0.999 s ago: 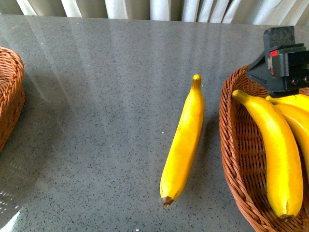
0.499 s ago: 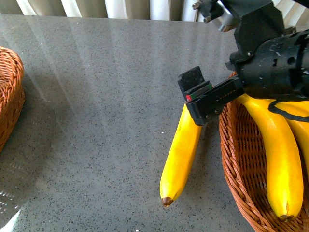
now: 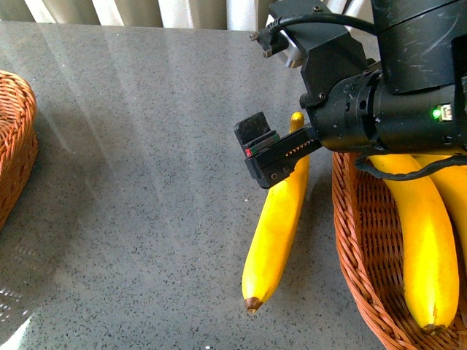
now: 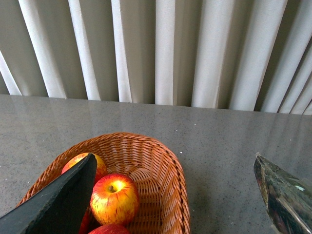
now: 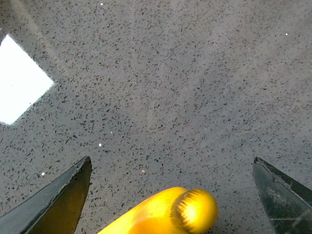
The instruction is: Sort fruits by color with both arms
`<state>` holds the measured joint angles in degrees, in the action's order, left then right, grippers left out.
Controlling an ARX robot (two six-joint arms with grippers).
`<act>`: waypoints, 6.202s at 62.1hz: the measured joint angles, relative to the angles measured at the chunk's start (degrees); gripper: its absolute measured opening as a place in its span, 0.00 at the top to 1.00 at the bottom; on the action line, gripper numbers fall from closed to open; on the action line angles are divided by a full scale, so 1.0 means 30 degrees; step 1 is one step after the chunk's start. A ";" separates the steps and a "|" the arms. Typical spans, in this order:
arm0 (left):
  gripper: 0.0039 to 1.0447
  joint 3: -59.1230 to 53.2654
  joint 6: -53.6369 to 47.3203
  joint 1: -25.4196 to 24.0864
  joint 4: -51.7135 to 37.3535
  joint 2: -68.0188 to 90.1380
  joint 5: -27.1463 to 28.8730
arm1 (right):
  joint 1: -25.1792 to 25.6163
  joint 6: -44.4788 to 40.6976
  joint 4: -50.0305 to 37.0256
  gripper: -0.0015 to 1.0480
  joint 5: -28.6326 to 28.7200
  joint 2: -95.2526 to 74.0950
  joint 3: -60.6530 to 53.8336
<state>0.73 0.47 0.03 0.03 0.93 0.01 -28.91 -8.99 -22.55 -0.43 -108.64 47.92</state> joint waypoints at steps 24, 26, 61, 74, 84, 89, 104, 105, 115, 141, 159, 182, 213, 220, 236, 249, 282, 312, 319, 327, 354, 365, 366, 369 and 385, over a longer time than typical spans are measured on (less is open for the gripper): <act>0.09 0.0000 0.0000 0.0000 0.0000 0.0000 0.0000 | -0.0044 0.0080 -0.0590 0.64 -0.0080 -0.0699 0.0044; 0.09 0.0000 0.0000 0.0000 0.0000 0.0000 0.0000 | -0.0044 0.0087 -0.0597 0.67 -0.0087 -0.0692 0.0036; 0.09 0.0000 0.0000 0.0000 0.0000 0.0000 0.0000 | 0.0401 0.1843 0.0605 0.91 0.0969 0.3810 -0.0372; 0.09 0.0000 0.0000 0.0000 0.0000 0.0000 0.0000 | 0.2637 0.2907 0.2878 0.92 0.2426 0.8072 -0.0430; 0.09 0.0000 0.0000 0.0000 0.0000 0.0000 -0.0007 | 0.5683 0.1617 0.6339 0.92 0.4488 1.0819 -0.0641; 0.09 0.0000 0.0000 0.0000 0.0000 0.0000 -0.0007 | 0.7023 0.0437 0.8094 0.92 0.4954 1.1162 -0.0940; 0.09 0.0000 0.0000 0.0000 0.0000 0.0000 -0.0007 | 0.9304 -0.3432 0.9085 0.92 0.4262 1.1009 -0.3344; 0.09 0.0000 0.0000 0.0000 0.0000 0.0000 -0.0007 | 0.9296 -0.3570 0.9005 0.91 0.4313 1.0994 -0.3417; 0.09 0.0000 0.0000 0.0000 0.0000 0.0000 0.0000 | 0.8808 -0.4226 0.6732 0.65 0.3840 1.0032 -0.4335; 0.09 0.0000 0.0000 0.0000 0.0000 0.0000 -0.0007 | 0.9260 -0.1603 0.4240 0.08 0.5668 1.5052 -0.6870; 0.09 0.0000 0.0000 0.0000 0.0000 0.0000 -0.0007 | 0.9143 0.1552 -0.6178 0.31 0.0503 1.4768 -1.0841; 0.09 0.0000 0.0000 0.0000 0.0000 0.0000 -0.0007 | 0.9639 0.2710 -0.6965 0.99 0.0146 1.9591 -1.4061; 0.09 0.0000 0.0000 0.0000 0.0000 0.0000 -0.0007 | 0.9639 0.2812 -0.3526 0.98 0.0138 2.4946 -1.5620; 0.09 0.0000 0.0000 0.0000 0.0000 0.0000 -0.0007 | 0.9639 0.2812 -0.2324 0.98 0.0138 2.6192 -1.5628; 0.09 0.0000 0.0000 0.0000 0.0000 0.0000 -0.0007 | 0.9639 0.2812 0.0095 0.98 0.0138 2.8749 -1.5628; 0.09 0.0000 0.0000 0.0000 0.0000 0.0000 -0.0007 | 0.9639 0.2820 0.2047 0.98 0.0138 3.0767 -1.5635; 0.09 0.0000 0.0000 0.0000 0.0000 0.0000 -0.0007 | 0.9639 0.2856 0.7417 0.98 0.0138 3.6020 -1.5628; 0.09 0.0000 0.0000 0.0000 0.0000 0.0000 -0.0007 | 0.9639 0.2856 0.7482 0.98 0.0131 3.6093 -1.5628; 0.09 0.0000 0.0000 0.0000 0.0000 0.0000 -0.0007 | 0.9639 0.2856 0.7482 0.98 0.0131 3.6093 -1.5628; 0.09 0.0000 0.0000 0.0000 0.0000 0.0000 -0.0007 | 0.9639 0.2856 0.7482 0.98 0.0131 3.6093 -1.5628; 0.09 0.0000 0.0000 0.0000 0.0000 0.0000 -0.0007 | 0.9639 0.2856 0.7482 0.42 0.0131 3.6093 -1.5628; 0.09 0.0000 0.0000 0.0000 0.0000 0.0000 -0.0007 | 0.9639 0.2856 0.7482 0.12 0.0131 3.6093 -1.5628; 0.09 0.0000 0.0000 0.0000 0.0000 0.0000 -0.0007 | 0.9639 0.2863 0.7482 0.09 0.0131 3.6093 -1.5628; 0.09 0.0000 0.0000 0.0000 0.0000 0.0000 -0.0007 | 0.9639 0.2878 0.7482 0.08 0.0131 3.6093 -1.5628; 0.09 0.0000 0.0000 0.0000 0.0000 0.0000 -0.0007 | 0.9639 0.2878 0.7482 0.09 0.0131 3.6093 -1.5628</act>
<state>0.73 0.47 0.03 0.03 0.93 -0.01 0.01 -0.36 -0.10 -0.03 -0.36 1.04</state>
